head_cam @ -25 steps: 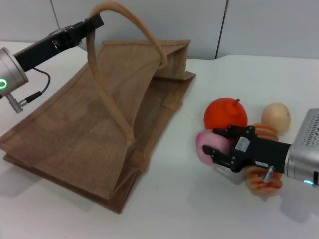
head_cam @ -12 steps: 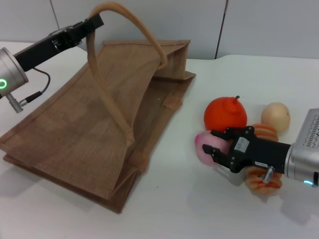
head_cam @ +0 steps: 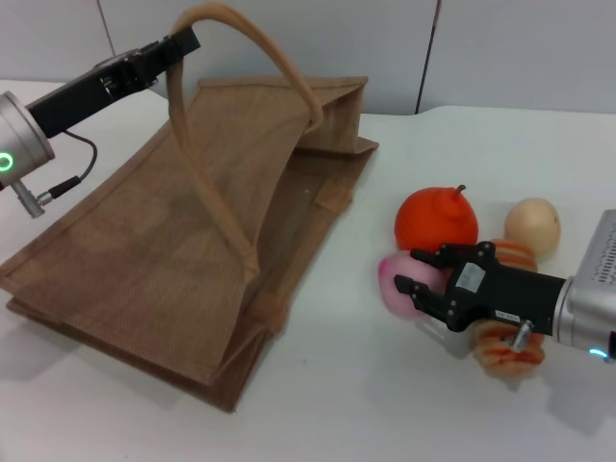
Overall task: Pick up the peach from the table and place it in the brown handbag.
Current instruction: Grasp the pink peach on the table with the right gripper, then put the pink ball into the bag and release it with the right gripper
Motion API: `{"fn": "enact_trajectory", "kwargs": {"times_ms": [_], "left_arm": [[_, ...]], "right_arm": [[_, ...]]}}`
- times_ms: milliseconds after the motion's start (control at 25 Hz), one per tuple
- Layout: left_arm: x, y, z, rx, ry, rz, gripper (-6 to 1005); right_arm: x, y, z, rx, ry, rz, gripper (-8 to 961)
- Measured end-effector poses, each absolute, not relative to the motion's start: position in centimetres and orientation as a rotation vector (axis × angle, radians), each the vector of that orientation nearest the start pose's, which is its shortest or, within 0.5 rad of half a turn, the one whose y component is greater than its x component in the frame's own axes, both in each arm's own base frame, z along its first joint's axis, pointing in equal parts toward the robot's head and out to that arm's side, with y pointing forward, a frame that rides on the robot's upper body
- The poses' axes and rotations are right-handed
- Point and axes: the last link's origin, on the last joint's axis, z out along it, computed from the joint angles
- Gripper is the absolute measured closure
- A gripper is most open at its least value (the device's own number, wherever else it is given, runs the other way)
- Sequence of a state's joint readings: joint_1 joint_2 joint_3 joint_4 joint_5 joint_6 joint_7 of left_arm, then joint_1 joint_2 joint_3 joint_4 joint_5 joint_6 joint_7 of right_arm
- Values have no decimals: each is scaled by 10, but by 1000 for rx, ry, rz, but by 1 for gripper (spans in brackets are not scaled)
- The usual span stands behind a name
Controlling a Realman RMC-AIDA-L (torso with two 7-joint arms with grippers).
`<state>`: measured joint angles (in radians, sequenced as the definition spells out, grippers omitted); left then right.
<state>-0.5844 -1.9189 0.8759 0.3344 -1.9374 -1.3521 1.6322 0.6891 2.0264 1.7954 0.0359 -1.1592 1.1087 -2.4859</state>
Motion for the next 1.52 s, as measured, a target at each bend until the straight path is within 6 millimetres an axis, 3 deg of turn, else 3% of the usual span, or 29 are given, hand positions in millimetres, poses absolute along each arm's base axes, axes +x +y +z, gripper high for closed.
{"fn": "enact_trajectory", "kwargs": {"times_ms": [680, 1120, 1520], "left_arm": [[-257, 390, 59, -2127, -992, -1285, 867], [-231, 388, 47, -2244, -962, -1359, 867], [-207, 376, 44, -2367, -917, -1507, 867]], "right_arm": [[261, 334, -66, -2591, 195, 708, 626], [224, 348, -74, -2628, 32, 765, 642], [206, 358, -82, -2659, -24, 755, 652]]}}
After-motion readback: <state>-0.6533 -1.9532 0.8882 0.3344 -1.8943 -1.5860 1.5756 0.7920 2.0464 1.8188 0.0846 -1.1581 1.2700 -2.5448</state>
